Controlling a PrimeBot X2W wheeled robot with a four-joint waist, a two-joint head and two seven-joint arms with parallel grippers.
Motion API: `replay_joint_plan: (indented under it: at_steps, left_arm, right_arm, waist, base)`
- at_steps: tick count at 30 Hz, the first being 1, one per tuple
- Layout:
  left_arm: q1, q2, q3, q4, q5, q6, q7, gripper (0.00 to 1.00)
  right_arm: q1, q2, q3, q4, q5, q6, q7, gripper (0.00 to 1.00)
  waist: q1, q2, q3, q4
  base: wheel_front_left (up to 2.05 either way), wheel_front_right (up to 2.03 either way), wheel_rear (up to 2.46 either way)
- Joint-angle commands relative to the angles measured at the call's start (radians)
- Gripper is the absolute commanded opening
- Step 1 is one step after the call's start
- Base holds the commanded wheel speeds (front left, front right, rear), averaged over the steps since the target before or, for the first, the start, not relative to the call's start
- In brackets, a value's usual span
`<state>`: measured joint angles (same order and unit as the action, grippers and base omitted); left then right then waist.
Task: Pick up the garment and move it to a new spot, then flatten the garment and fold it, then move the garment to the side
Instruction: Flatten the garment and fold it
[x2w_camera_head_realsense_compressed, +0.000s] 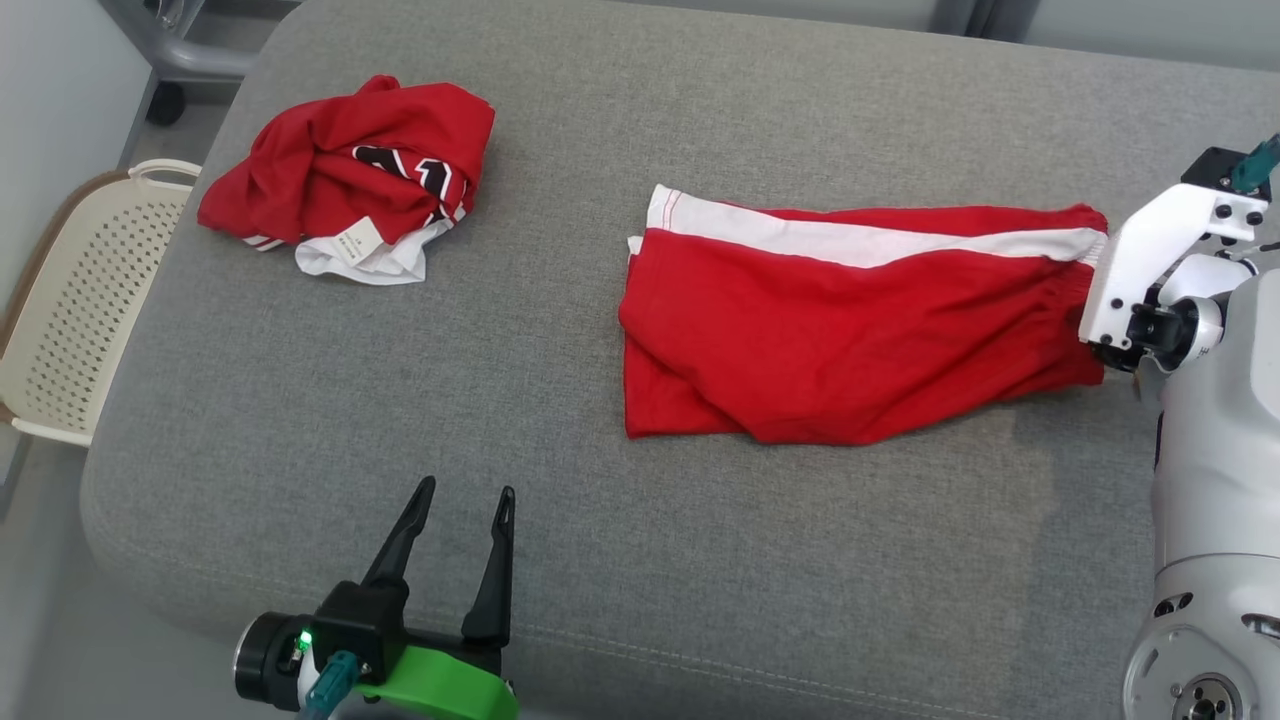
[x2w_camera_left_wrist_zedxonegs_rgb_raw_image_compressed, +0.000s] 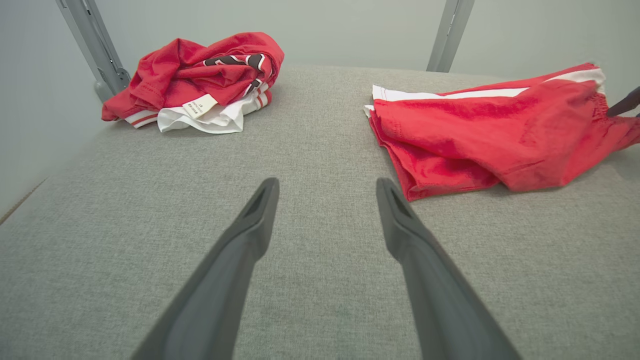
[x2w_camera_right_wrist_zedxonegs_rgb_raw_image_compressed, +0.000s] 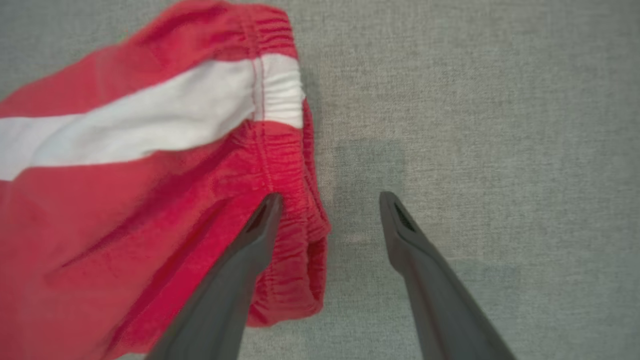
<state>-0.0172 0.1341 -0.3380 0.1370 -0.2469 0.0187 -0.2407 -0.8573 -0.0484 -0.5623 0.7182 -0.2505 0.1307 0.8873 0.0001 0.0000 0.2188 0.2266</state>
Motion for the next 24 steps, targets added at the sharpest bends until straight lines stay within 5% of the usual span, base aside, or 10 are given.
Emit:
replay_joint_plan:
  at_steps: [1,18,20,22,24]
  left_arm:
    - [-0.016,-0.003,-0.002,0.003,-0.003,-0.001,-0.008,1.0]
    - [-0.027,-0.009,-0.029,0.022,-0.015,-0.008,-0.008,1.0]
    - [-0.03,-0.009,-0.033,0.024,-0.016,-0.008,-0.007,1.0]
    - [-0.032,-0.009,-0.036,0.026,-0.017,-0.008,-0.007,1.0]
    - [-0.035,-0.009,-0.038,0.027,-0.018,-0.007,-0.008,1.0]
  right_arm:
    - [-0.018,-0.004,-0.013,0.012,-0.004,0.0,-0.006,1.0]
    - [-0.091,0.0,-0.208,0.172,-0.114,0.0,-0.024,0.96]
    - [-0.099,0.0,-0.231,0.182,-0.13,0.0,-0.021,0.44]
    - [-0.105,0.001,-0.249,0.196,-0.146,0.0,-0.019,0.02]
    - [-0.112,0.001,-0.26,0.204,-0.165,0.0,-0.024,0.0]
  waist:
    - [-0.0001,0.0,0.013,0.016]
    - [-0.0001,0.0,0.044,0.067]
    - [-0.0001,0.0,0.047,0.072]
    - [-0.0001,0.0,0.049,0.077]
    - [-0.0001,0.0,0.05,0.079]
  base:
    - [0.0,0.0,0.0]
    - [0.0,0.0,0.0]
    - [0.0,0.0,0.0]
    - [0.0,0.0,0.0]
    - [0.0,0.0,0.0]
